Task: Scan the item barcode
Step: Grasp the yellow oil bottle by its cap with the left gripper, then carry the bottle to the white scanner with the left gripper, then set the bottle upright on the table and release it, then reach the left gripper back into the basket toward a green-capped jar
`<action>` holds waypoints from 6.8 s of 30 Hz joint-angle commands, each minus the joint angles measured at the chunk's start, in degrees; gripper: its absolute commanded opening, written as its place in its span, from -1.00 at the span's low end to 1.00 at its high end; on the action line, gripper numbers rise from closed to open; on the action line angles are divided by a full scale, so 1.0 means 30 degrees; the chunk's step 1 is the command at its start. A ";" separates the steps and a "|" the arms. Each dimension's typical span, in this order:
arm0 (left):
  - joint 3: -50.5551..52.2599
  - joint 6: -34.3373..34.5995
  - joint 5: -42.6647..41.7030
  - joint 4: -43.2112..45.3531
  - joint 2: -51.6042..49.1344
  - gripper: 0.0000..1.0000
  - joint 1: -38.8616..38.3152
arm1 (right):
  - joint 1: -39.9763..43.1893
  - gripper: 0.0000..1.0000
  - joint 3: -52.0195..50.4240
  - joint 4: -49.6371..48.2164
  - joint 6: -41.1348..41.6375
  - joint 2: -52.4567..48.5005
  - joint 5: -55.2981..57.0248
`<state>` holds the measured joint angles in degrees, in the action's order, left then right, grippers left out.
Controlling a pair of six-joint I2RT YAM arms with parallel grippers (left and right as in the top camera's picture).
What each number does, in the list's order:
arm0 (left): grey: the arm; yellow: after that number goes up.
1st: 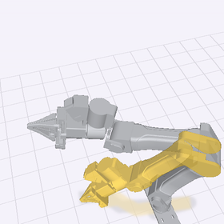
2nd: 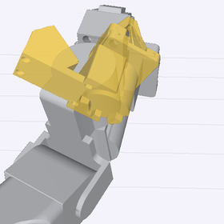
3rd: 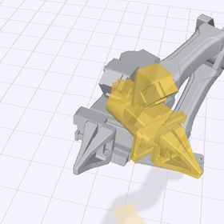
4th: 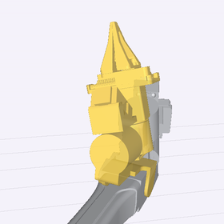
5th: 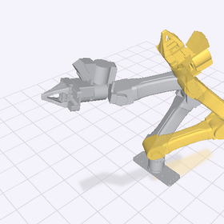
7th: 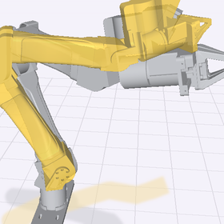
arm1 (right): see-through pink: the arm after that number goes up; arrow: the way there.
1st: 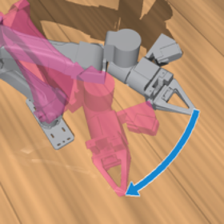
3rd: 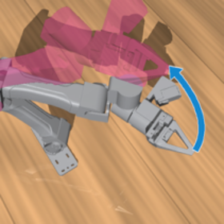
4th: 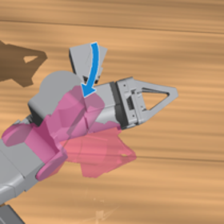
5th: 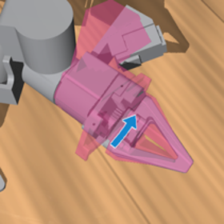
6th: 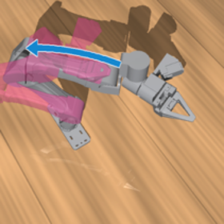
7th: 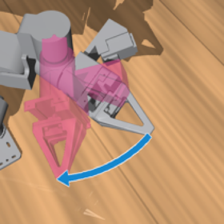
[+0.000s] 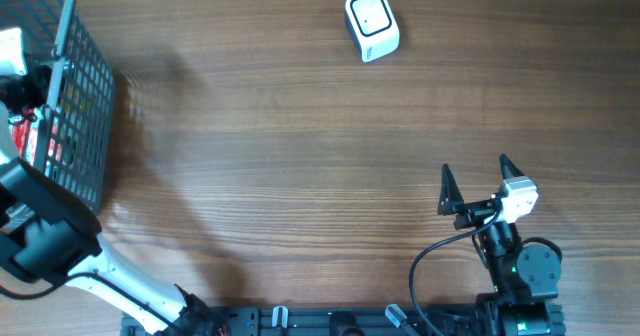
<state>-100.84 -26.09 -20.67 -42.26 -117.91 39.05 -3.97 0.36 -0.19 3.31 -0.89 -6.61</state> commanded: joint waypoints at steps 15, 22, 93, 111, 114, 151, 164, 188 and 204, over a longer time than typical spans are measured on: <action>-0.0270 0.6062 -0.0459 0.3308 1.0644 -0.27 0.0015 | 0.0095 0.99 -0.0022 -0.0058 -0.0058 0.0153 0.0036; -0.0270 0.8823 -0.0444 0.0896 1.4076 -0.30 -0.1275 | 0.0095 0.99 -0.0022 -0.0066 -0.0058 0.0153 0.0036; 0.2222 1.5606 1.2815 0.2885 0.0845 0.50 -3.0265 | 0.0095 0.99 -0.0022 -0.0058 -0.0066 0.0117 0.0036; 0.2382 1.7755 1.1023 0.2463 0.0146 -0.09 -3.0235 | 0.0095 0.99 -0.0022 -0.0058 -0.0066 0.0117 0.0036; 0.2382 1.8957 1.1030 0.2463 0.0153 -0.11 -3.0235 | 0.0095 0.99 -0.0022 -0.0066 -0.0058 0.0117 0.0036; 0.2324 1.5256 1.7762 0.1588 1.2968 0.99 -1.8702 | 0.0095 0.99 -0.0022 -0.0058 -0.0058 0.0117 0.0036; 0.2331 1.2240 1.2320 -0.1610 1.3865 1.00 -0.4969 | 0.0095 0.99 -0.0022 -0.0066 -0.0058 0.0117 0.0036; 0.2353 0.4284 0.6666 -0.5457 0.7016 1.00 0.0831 | 0.0095 1.00 -0.0022 -0.0058 -0.0058 0.0117 0.0036; 0.2368 0.3242 0.5821 -0.5559 0.3636 1.00 0.0831 | 0.0095 0.99 -0.0022 -0.0066 -0.0066 0.0117 0.0036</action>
<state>-93.76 -14.39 -1.69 -58.96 -104.79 41.58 -3.95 0.36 -0.19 3.31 -0.89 -6.59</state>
